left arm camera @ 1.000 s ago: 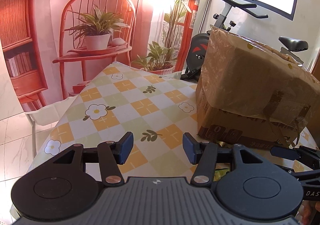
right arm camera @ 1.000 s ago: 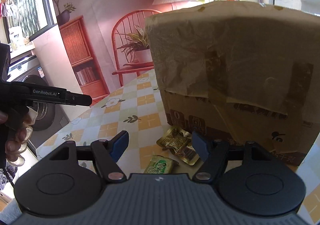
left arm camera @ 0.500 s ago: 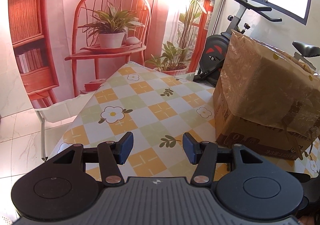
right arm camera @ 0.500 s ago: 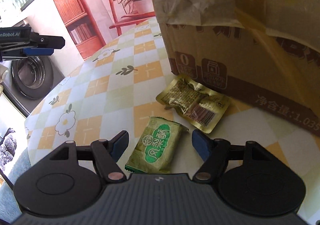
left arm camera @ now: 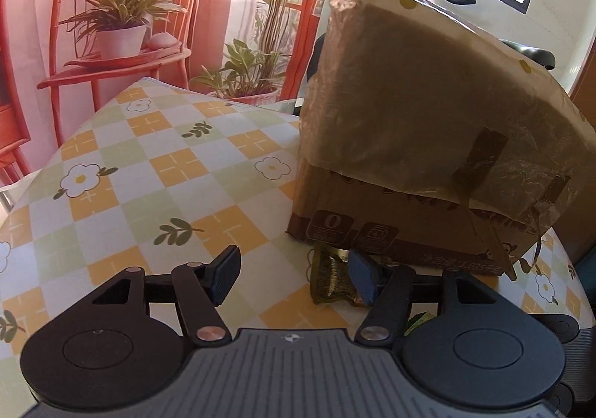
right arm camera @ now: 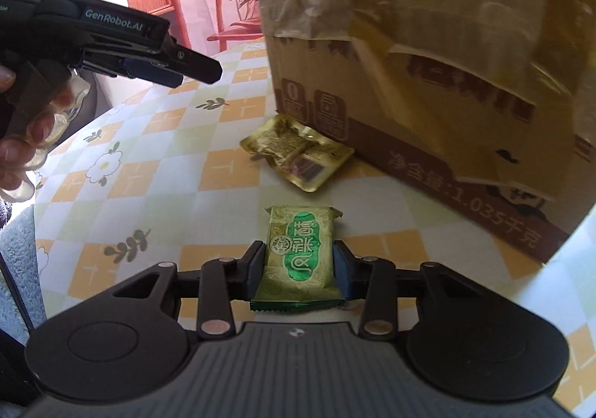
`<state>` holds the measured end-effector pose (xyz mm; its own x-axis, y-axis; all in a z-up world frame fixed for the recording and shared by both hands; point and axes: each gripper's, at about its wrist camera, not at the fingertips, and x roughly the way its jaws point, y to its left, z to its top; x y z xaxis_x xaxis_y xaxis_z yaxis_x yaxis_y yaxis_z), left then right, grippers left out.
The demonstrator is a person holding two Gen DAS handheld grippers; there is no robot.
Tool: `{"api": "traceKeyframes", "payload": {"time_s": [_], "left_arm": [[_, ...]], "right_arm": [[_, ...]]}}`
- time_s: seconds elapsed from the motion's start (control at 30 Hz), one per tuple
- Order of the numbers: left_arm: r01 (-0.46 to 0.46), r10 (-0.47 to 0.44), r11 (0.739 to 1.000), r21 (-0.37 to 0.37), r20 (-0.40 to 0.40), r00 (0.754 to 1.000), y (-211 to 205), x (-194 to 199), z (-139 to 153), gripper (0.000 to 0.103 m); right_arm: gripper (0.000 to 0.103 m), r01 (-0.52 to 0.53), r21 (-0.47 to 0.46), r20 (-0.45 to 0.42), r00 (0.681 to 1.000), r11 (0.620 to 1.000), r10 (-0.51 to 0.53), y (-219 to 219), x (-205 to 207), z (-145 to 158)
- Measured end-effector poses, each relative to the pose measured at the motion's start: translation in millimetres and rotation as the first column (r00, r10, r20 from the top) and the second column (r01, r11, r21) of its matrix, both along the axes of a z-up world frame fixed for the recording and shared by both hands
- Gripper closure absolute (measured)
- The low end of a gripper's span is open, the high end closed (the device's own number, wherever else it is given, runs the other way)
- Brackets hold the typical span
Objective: Organize snacks
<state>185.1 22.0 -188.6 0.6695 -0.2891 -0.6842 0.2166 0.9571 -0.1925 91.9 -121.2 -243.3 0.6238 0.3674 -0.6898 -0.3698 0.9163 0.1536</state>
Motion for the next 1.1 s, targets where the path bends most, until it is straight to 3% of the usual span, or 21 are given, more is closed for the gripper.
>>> {"api": "traceKeyframes", "payload": {"time_s": [0.13, 0.33, 0.43, 0.83, 0.9, 0.93, 1.0, 1.1], "left_arm": [[0.025, -0.025, 1.0, 0.009, -0.012, 1.0, -30.0, 6.5, -20.9, 0.033], [-0.032, 0.033, 0.999, 0.019, -0.033, 0.999, -42.0, 20.8, -45.1, 0.033], [-0.002, 0.004, 0.999, 0.042, -0.042, 0.999, -48.9, 23.9, -49.4, 0.033], [0.009, -0.006, 0.995, 0.094, -0.035, 0.999, -68.2, 31.0, -58.9, 0.035], [0.009, -0.006, 0.994, 0.105, -0.028, 1.0, -68.9, 29.4, -58.8, 0.045], [0.011, -0.008, 0.994, 0.111, -0.025, 1.0, -68.9, 27.9, -58.4, 0.057], [0.013, -0.01, 0.993, 0.118, -0.026, 1.0, -66.9, 22.5, -57.0, 0.059], [0.019, -0.018, 0.99, 0.14, -0.007, 1.0, -65.4, 10.1, -51.3, 0.072]], "right_arm": [[0.062, 0.069, -0.01, 0.03, 0.997, 0.998, -0.068, -26.3, 0.5, -2.2], [0.062, 0.108, -0.022, 0.093, 0.99, 0.994, -0.106, -39.3, 4.9, -8.4], [0.062, 0.112, -0.011, 0.133, 0.985, 0.994, -0.11, -42.0, -1.0, -13.5], [0.062, 0.119, 0.01, 0.133, 0.984, 0.993, -0.12, -43.0, -1.6, -13.8], [0.062, 0.119, 0.01, 0.133, 0.984, 0.993, -0.119, -43.1, -1.7, -13.7], [0.062, 0.119, 0.01, 0.133, 0.984, 0.993, -0.12, -43.0, -1.8, -13.7], [0.062, 0.12, 0.01, 0.133, 0.984, 0.993, -0.12, -43.0, -1.9, -13.6], [0.062, 0.12, 0.01, 0.133, 0.984, 0.993, -0.12, -43.0, -2.2, -13.5]]}}
